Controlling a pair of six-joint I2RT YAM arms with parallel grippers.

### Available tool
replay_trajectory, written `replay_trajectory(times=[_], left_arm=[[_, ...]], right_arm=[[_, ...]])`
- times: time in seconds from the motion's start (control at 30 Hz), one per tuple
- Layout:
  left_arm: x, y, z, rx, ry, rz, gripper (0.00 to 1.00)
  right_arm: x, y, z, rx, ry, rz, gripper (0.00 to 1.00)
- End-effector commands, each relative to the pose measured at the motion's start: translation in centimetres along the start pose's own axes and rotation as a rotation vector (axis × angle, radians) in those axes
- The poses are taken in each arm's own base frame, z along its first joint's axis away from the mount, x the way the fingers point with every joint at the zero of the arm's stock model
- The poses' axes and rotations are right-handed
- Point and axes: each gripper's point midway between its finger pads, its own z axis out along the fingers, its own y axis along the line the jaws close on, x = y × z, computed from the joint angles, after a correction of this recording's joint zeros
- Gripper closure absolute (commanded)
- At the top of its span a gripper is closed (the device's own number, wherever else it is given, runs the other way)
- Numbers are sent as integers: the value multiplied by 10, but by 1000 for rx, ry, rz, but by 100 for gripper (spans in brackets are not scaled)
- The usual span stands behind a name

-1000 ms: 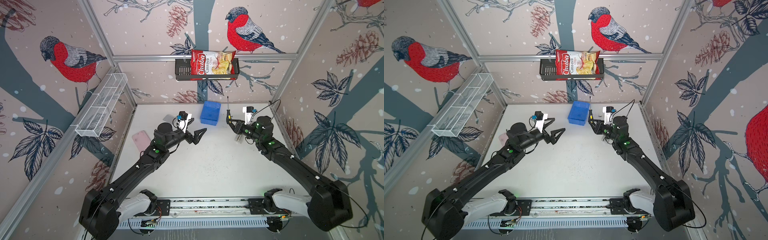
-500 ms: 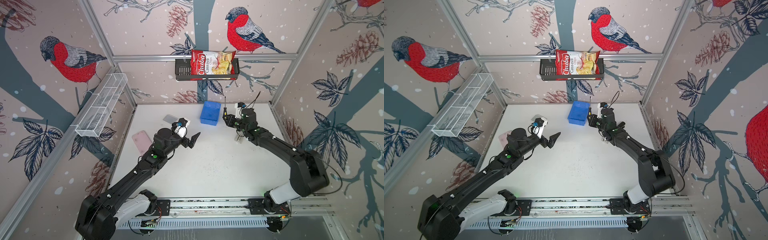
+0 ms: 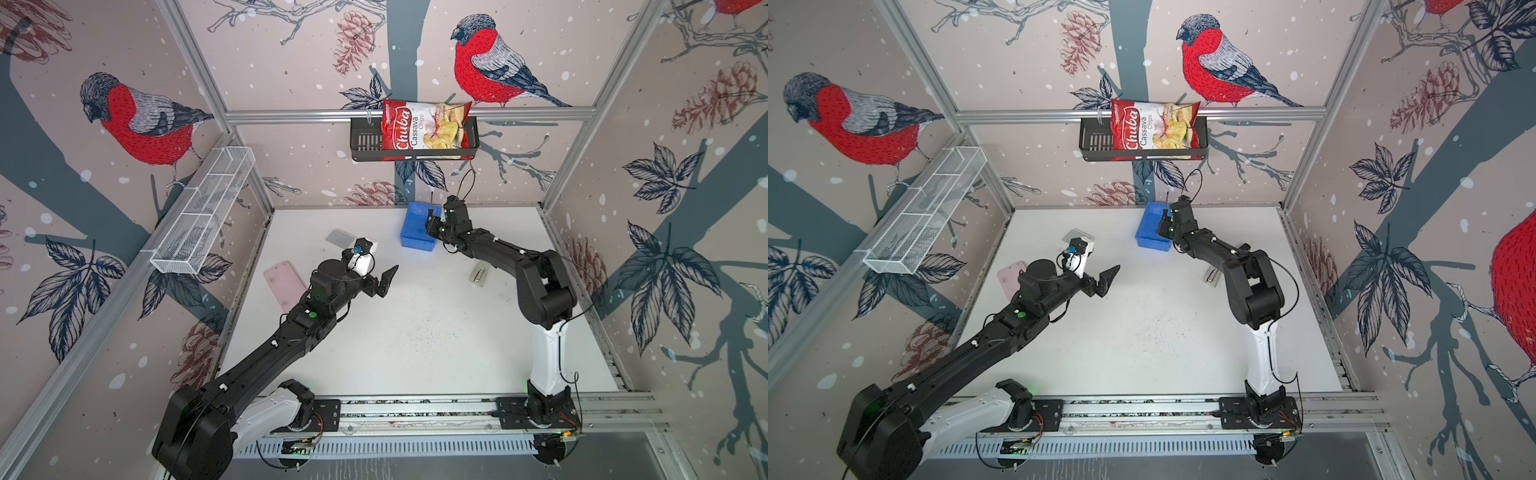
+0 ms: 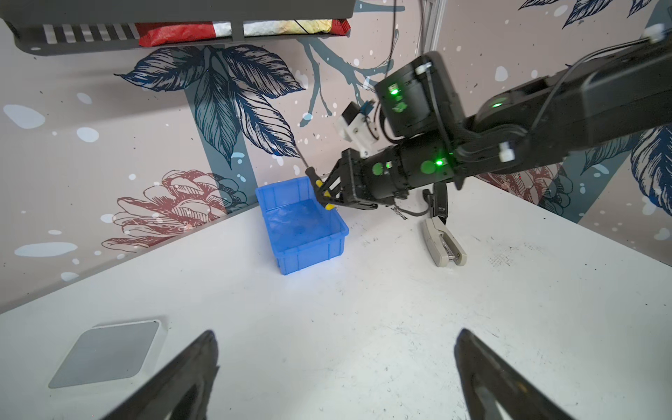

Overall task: Put the screwdriver in the bin
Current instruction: Place the screwdriver into the bin.

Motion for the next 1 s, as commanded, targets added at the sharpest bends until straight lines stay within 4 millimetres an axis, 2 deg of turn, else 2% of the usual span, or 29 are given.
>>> replay_trajectory(times=[0.0,0.17,0.27,0.43,0.63,0.87,0.97], left_arm=[[-10,-2,2,17,-42,-23,1],[-9,-6,8,44,-37,-36,1],[-10,-8,8,53,-36,-40,1],[-8,-9,5,55,-34,-41,1],[-6,-8,2,46,-32,-48,1],[-8,-7,2,45,-37,-50,1],[-9,-7,3,47,-42,-51,1]], right_arm=[[14,-12,15,89,43,-13,85],[31,-24,39,135,80,-10,85],[33,-29,47,152,87,-16,85],[34,-33,54,169,92,-26,85],[32,-33,56,172,88,-33,80],[22,-21,48,151,68,-67,57],[14,-8,40,109,59,-74,47]])
